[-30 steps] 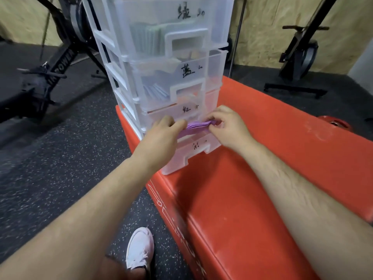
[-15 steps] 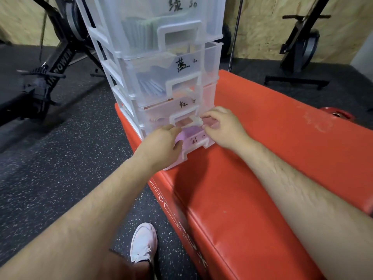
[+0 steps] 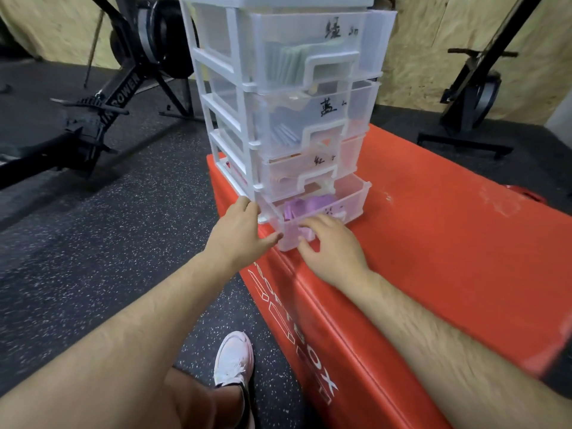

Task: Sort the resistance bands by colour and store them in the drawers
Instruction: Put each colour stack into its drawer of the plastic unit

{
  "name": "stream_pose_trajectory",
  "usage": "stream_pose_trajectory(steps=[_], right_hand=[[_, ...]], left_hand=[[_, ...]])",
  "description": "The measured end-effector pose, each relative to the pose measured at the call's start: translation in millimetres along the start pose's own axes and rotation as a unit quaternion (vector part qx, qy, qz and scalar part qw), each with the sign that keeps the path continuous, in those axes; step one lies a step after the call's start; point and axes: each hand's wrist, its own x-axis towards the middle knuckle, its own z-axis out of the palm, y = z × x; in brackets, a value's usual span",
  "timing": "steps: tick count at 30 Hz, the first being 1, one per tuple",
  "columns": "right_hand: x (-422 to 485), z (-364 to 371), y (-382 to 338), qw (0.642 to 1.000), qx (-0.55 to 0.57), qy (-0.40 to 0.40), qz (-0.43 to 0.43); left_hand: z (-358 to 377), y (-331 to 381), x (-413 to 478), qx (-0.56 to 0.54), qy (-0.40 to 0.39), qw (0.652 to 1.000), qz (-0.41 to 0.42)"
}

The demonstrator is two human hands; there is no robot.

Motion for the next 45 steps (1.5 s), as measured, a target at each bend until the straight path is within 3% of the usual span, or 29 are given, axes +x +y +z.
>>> stream_pose_trajectory(steps=[9,18,23,25,27,29,31,36,45], right_hand=[[11,53,-22,0.998,0.033,0.011,0.055],[56,77,-31,0.993,0.009,-0.083,0.084],[65,76,-30,0.992,-0.002,-0.1,0.079],[57,68,-25,0.996,0.003,-0.063,0.069],[43,58,-21,0.998,0.014,0.039,0.052],[30,47,-17,0.991,-0.001,0.128,0.03],[25,38,-17,0.988,-0.035,0.152,0.005],[42,31,-29,0.991,-0.092,0.095,-0.003],[75,33,-45,0.995,-0.094,-0.021,0.027]], left_hand=[[22,-21,37,-0.22,-0.026,0.973,-0.067],[37,-29,64,-0.227,0.056,0.966,-0.111],[33,-35,69,-0.227,0.054,0.965,-0.117],[27,-34,68,-0.236,0.075,0.958,-0.142],[19,-31,66,-0.274,0.121,0.941,-0.158],[9,-25,64,-0.322,0.148,0.928,-0.118],[3,-17,62,-0.344,0.14,0.926,-0.066],[3,-8,76,-0.329,0.144,0.933,-0.032],[7,-15,96,-0.354,0.192,0.909,-0.103]])
